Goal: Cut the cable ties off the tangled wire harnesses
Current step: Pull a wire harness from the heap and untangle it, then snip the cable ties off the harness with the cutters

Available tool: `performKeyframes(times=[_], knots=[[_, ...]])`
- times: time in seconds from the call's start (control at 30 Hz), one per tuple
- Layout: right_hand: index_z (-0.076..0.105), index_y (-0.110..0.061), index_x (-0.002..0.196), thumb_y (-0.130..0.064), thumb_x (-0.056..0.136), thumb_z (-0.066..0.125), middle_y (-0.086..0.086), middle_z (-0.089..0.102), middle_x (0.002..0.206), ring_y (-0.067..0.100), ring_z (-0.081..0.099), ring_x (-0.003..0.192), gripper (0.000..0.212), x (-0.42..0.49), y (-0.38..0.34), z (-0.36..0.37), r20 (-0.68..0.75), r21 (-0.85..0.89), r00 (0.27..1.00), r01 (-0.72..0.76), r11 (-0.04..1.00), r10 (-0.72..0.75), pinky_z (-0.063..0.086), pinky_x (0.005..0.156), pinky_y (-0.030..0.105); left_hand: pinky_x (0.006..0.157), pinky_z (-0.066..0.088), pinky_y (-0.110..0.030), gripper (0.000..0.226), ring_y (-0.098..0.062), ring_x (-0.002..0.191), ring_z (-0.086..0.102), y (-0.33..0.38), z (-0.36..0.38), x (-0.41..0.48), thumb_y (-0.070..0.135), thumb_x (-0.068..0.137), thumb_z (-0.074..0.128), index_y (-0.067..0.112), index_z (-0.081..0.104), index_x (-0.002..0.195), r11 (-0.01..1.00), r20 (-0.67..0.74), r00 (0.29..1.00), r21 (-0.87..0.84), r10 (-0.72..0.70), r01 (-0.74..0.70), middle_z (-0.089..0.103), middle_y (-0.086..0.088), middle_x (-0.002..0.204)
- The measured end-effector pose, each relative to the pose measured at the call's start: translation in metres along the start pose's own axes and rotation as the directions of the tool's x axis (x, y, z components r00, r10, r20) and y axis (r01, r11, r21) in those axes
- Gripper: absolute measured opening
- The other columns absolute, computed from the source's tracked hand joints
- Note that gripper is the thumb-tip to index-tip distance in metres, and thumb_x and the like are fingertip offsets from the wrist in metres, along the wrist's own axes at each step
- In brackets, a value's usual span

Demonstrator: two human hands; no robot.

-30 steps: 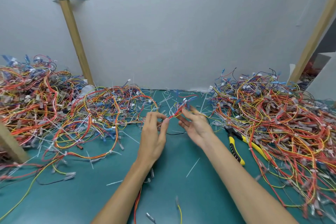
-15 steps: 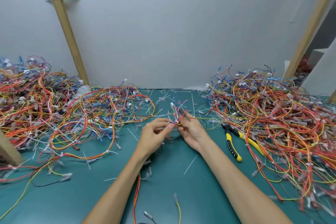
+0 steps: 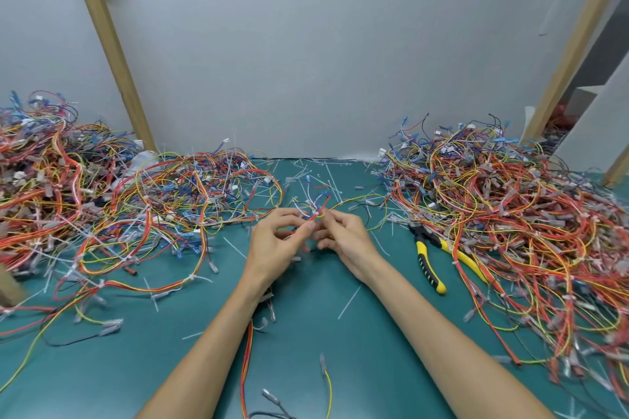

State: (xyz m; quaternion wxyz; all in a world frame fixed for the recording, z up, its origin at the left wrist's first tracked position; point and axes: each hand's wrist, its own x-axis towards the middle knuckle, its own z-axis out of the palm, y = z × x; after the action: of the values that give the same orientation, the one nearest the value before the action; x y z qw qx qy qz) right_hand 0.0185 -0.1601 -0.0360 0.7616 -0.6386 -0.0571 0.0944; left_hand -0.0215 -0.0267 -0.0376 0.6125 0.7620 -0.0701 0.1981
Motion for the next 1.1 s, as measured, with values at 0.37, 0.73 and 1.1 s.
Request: performKeyframes(times=[0.37, 0.73, 1.1], knots=[[0.064, -0.020, 0.069, -0.044, 0.086, 0.056, -0.005, 0.064, 0.070, 0.022, 0.064, 0.074, 0.031, -0.063, -0.037, -0.080, -0.219, -0.962, 0.925, -0.151, 0.229, -0.312, 0.046, 0.065, 0.029, 0.058, 0.059, -0.033, 0.015, -0.009, 0.051, 0.065, -0.014, -0.002, 0.003, 0.014, 0.084, 0.075, 0.028, 0.075, 0.079, 0.997, -0.088, 0.996, 0.071, -0.008, 0.014, 0.065, -0.002, 0.108], [0.063, -0.015, 0.106, -0.056, 0.096, 0.043, 0.003, 0.065, 0.110, 0.027, 0.065, 0.101, 0.046, -0.060, -0.030, -0.099, -0.318, -0.888, 0.909, -0.385, -0.251, -0.269, 0.035, 0.064, 0.030, 0.050, 0.055, -0.024, 0.004, -0.003, 0.053, 0.063, -0.015, 0.000, 0.004, 0.013, 0.084, 0.075, 0.014, 0.079, 0.083, 0.994, -0.078, 0.997, 0.104, -0.011, 0.019, 0.067, -0.003, 0.107], [0.039, -0.017, 0.087, -0.043, 0.099, 0.032, -0.004, 0.047, 0.067, 0.025, 0.054, 0.067, 0.030, -0.070, -0.017, -0.069, -0.133, -0.962, 0.925, -0.207, -0.179, -0.356, 0.030, 0.054, 0.033, 0.052, 0.059, -0.037, 0.005, -0.008, 0.057, 0.067, -0.015, 0.000, 0.002, 0.015, 0.085, 0.075, 0.017, 0.079, 0.082, 0.997, -0.080, 0.996, 0.070, -0.033, 0.039, 0.067, 0.000, 0.108]])
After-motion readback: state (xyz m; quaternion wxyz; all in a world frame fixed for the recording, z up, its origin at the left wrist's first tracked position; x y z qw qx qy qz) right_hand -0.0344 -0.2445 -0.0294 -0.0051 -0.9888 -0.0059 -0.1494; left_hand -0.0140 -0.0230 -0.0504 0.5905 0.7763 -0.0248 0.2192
